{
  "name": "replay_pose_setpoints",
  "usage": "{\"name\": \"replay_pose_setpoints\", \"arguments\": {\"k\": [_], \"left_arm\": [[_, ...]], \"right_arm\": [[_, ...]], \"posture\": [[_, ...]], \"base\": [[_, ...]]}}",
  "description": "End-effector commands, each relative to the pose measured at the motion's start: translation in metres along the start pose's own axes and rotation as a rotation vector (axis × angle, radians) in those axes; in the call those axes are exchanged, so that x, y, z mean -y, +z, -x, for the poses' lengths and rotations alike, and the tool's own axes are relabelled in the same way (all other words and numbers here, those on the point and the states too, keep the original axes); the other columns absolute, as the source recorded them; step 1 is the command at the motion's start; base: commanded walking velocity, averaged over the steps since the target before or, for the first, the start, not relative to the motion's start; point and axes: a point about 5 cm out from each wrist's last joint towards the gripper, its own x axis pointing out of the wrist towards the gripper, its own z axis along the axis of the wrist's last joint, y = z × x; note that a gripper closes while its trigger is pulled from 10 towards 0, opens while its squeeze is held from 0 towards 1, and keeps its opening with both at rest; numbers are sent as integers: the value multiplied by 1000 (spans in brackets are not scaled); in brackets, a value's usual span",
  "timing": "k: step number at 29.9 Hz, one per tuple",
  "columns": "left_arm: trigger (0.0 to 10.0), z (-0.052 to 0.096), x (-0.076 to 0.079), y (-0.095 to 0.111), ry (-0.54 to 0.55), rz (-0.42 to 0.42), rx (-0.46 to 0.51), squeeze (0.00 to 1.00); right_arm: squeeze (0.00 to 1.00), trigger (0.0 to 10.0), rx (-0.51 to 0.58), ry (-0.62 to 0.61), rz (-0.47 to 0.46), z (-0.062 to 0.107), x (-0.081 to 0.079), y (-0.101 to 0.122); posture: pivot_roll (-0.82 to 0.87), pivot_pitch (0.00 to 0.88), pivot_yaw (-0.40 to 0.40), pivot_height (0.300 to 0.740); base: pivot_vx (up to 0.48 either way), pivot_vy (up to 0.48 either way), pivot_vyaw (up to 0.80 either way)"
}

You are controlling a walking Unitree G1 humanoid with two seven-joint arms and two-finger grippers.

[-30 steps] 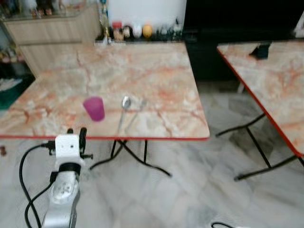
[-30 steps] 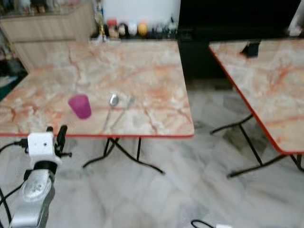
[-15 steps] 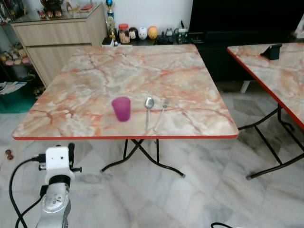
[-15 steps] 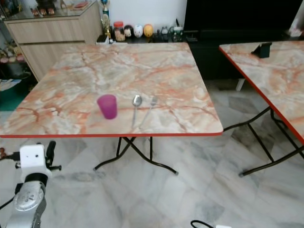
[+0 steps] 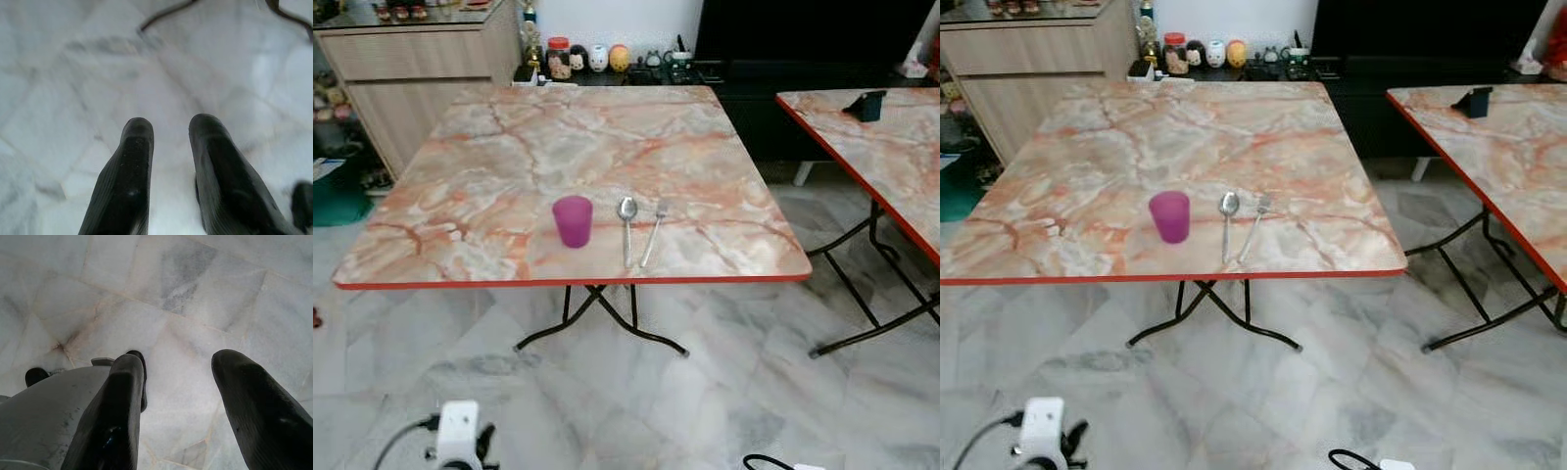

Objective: Setting the table

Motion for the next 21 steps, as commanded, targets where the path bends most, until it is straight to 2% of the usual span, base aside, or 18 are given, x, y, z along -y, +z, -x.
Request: {"name": "replay_pose_setpoints", "arguments": {"k": [1, 11, 18, 21], "left_arm": [[10000, -1, -1, -7, 11, 43, -34, 0], [10000, -4, 2, -10, 31, 50, -68, 0], [10000, -1, -4, -21, 99, 82, -103, 0], [10000, 2, -6, -27, 97, 69, -117, 0]], "right_arm": [[0, 10000, 9, -13, -17, 0, 2, 1], [0, 10000, 7, -16, -19, 0, 3, 1], [0, 10000, 6, -20, -32, 1, 3, -1], [0, 10000, 2, -19, -29, 1, 2, -3]], "posture": [[-14, 0, -7, 732], [-26, 0, -5, 732], [-45, 0, 10, 732], [-58, 0, 22, 732]], "base": [[0, 0, 0], [0, 0, 0], [0, 0, 0], [0, 276, 0]]}}
